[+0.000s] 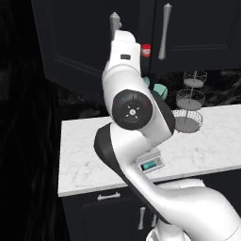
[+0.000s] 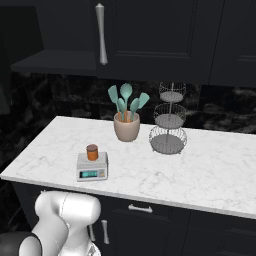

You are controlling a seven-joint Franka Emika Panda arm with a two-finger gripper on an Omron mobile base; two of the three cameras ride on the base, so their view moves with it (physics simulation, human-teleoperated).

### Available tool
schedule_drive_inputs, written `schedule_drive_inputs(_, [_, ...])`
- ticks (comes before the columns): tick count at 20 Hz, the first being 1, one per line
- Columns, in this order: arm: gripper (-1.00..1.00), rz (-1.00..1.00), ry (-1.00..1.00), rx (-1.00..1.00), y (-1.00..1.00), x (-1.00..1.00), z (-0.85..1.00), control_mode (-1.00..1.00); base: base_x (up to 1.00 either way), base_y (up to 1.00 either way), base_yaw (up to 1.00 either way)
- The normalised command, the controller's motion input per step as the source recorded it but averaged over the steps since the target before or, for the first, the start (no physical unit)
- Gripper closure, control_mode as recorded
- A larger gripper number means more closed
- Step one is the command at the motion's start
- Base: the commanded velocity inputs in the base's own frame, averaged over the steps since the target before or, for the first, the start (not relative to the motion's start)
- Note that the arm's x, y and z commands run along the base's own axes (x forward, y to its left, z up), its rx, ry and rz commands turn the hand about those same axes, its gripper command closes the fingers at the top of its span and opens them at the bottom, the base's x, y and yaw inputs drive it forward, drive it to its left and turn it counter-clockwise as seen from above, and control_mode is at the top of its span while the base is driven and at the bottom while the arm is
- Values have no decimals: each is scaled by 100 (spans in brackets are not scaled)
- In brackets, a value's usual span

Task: Pick the jam and place it on the digital scale for weighing, and close the cabinet.

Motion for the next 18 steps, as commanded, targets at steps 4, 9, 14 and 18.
schedule_drive_inputs(4, [-100,0,0,3,-7,100,-35,-100,0,0,0])
schedule_drive_inputs(9, [-100,0,0,0,0,100,-34,-100,0,0,0])
schedule_drive_inputs(14, [-100,0,0,0,1,100,-47,-100,0,0,0])
schedule_drive_inputs(18, [-100,4,0,0,7,100,-46,-100,0,0,0])
